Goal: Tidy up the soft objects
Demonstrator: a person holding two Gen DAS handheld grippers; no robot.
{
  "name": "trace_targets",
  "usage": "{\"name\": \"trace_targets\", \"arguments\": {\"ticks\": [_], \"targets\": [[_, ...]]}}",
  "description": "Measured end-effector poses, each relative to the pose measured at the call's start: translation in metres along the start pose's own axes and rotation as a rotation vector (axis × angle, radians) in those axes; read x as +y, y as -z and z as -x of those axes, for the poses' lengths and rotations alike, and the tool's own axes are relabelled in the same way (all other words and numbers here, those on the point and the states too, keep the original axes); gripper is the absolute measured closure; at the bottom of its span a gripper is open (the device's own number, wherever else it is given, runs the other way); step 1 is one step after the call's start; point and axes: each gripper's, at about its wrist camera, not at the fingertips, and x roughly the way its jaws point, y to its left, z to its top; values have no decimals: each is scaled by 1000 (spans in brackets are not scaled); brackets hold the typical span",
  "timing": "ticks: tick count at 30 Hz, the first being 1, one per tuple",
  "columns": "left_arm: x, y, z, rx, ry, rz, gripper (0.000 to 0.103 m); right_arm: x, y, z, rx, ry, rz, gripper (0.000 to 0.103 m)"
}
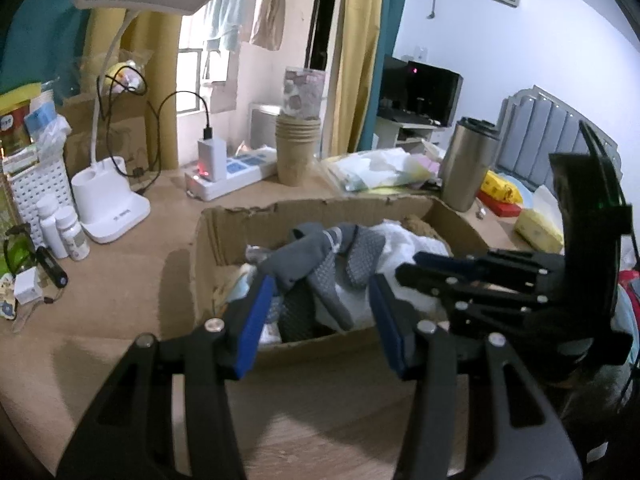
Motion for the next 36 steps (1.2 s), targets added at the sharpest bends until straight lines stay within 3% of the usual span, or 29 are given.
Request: {"name": "trace_targets", "arguments": {"ticks": [7, 11, 15, 20, 22, 23, 24, 29, 34, 36], "targets": [[0, 1, 5, -10, -8, 0, 51, 3, -1, 3, -26, 31, -5, 83], [-2, 1, 11, -45, -56, -16, 51, 7, -1, 13, -48, 36, 0, 81], [-3, -1, 18, -67, -76, -25, 51, 10, -1, 24, -76, 65, 2, 67], [-8, -4, 35, -126, -94, -42, 49, 9, 0, 45, -111, 108, -4, 62], [-10, -3, 42, -141, -92, -26, 30, 7, 1, 57, -130, 118, -14, 57], [-10, -3, 45, -145, -85, -20, 14, 7, 1, 61, -136, 124, -16, 55], [-11, -3, 49, -152, -76, -15, 9, 6, 1, 67, -145, 133, -17, 52], [-18, -1, 63, -196, -84, -21, 9, 5, 5, 91, -182, 159, -19, 49], [-23, 6, 75, -248, -163, -19, 7, 8, 10, 103, -217, 196, 1, 48], [-24, 9, 80, -270, -159, -20, 7, 9, 13, 107, -227, 203, 6, 48]]}}
